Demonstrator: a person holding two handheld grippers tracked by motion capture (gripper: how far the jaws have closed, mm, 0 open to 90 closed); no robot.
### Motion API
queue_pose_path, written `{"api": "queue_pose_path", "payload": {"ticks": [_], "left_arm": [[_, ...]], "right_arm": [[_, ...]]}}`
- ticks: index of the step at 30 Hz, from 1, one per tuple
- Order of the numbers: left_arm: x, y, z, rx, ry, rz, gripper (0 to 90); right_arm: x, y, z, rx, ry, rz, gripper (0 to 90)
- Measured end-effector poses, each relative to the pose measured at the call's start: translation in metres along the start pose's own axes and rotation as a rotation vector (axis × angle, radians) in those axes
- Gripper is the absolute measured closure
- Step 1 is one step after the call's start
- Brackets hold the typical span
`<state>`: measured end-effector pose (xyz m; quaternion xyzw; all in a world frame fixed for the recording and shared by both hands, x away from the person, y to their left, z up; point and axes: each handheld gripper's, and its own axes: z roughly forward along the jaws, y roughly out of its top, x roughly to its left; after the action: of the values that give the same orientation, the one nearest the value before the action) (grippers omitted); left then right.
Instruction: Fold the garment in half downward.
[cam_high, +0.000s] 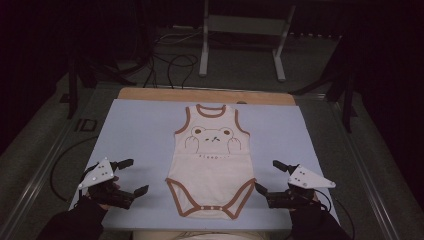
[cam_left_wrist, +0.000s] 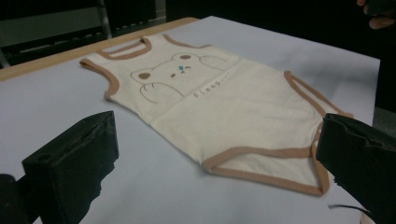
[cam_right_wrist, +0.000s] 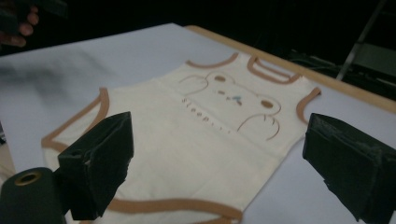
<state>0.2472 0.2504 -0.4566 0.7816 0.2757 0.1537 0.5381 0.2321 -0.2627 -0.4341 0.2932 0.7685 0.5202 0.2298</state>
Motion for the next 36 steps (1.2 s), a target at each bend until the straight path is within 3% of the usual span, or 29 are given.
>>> {"api": "queue_pose_path", "payload": {"ticks": [6,18,24,36], "left_arm": [[0.004,0.014,0.001,-0.004,-0.012,-0.001,0.0],[0.016,0.041,0.017,0.024,-0.029,0.030,0.0],[0.023,0.047,0.029,0.048,-0.019,0.028,0.0],[0.039,0.066,0.051,0.051,-0.047,0.029,0.0]], "right_arm": [[-0.007,0.017,-0.001,0.002,-0.017,-0.006,9.0],[-0.025,0.042,0.013,-0.011,-0.024,-0.021,9.0],[-0.030,0.049,0.024,0.002,-0.018,-0.021,9.0],[-0.045,0.060,0.046,0.013,-0.023,-0.020,9.0]]}}
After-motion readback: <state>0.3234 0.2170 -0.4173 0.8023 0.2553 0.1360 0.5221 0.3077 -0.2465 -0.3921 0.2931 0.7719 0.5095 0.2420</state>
